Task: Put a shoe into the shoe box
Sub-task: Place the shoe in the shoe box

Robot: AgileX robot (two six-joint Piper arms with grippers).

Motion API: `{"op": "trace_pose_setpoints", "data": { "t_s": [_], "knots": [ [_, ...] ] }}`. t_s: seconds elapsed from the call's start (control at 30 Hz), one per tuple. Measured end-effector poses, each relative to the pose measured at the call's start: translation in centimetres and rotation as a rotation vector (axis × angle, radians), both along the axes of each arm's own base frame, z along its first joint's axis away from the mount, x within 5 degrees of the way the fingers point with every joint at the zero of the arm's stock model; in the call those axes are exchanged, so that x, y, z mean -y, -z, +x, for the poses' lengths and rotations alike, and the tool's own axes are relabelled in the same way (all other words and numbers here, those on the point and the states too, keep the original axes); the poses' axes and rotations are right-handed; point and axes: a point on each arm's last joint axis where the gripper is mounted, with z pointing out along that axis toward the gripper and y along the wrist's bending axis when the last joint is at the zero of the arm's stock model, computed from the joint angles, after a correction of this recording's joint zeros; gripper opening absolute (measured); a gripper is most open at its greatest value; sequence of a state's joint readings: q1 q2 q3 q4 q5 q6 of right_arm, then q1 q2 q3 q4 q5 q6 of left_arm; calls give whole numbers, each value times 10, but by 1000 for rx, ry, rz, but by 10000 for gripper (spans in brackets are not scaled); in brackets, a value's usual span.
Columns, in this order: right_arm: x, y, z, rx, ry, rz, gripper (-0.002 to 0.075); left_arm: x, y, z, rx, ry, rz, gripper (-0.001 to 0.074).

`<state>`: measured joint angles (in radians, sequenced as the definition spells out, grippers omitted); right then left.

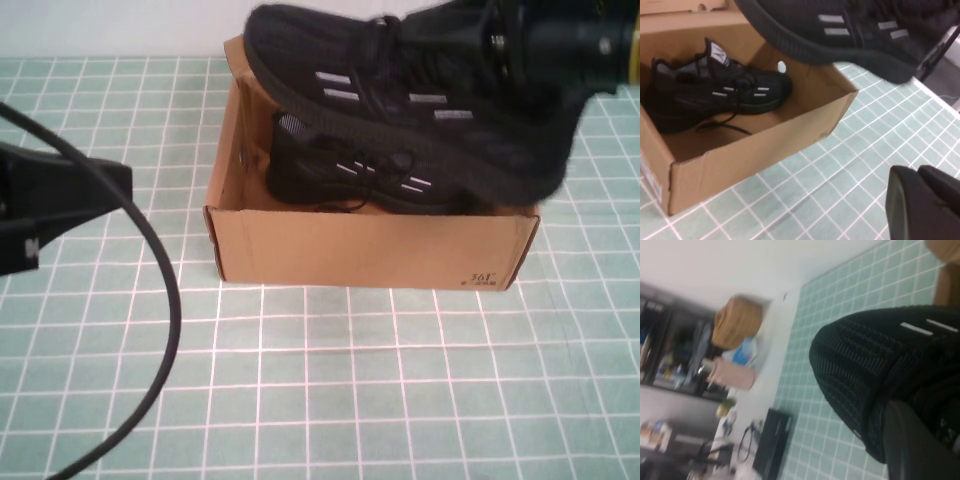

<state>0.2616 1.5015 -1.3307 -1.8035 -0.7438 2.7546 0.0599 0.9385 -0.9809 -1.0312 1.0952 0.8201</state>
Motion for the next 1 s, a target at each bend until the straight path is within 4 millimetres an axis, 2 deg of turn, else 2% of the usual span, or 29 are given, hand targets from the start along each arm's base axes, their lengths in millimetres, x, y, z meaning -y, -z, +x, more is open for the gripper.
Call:
{"op": "trace_pose_setpoints", "data": {
  "t_s": [0.1, 0.2, 0.3, 0.43, 0.63, 1.0],
  "knots": [
    [-1, -4, 22, -6, -83, 11, 2, -1, 0, -3, -5, -12, 12, -2],
    [-4, 0, 44, -45, -174, 27, 2, -1, 0, -4, -7, -16, 23, -2],
    [-11, 17, 65, -100, -246, 27, 2, -1, 0, -4, -8, -17, 24, -2],
    [-16, 44, 86, -167, -260, 21, 2, -2, 1, -4, -8, -20, 34, -2],
    [-18, 72, 101, -229, -255, 16, 2, -3, 2, -4, -11, -24, 54, -2],
    [-20, 99, 113, -166, -288, -43, 1, -3, 2, -4, -17, -27, 52, -4]
  ]
}}
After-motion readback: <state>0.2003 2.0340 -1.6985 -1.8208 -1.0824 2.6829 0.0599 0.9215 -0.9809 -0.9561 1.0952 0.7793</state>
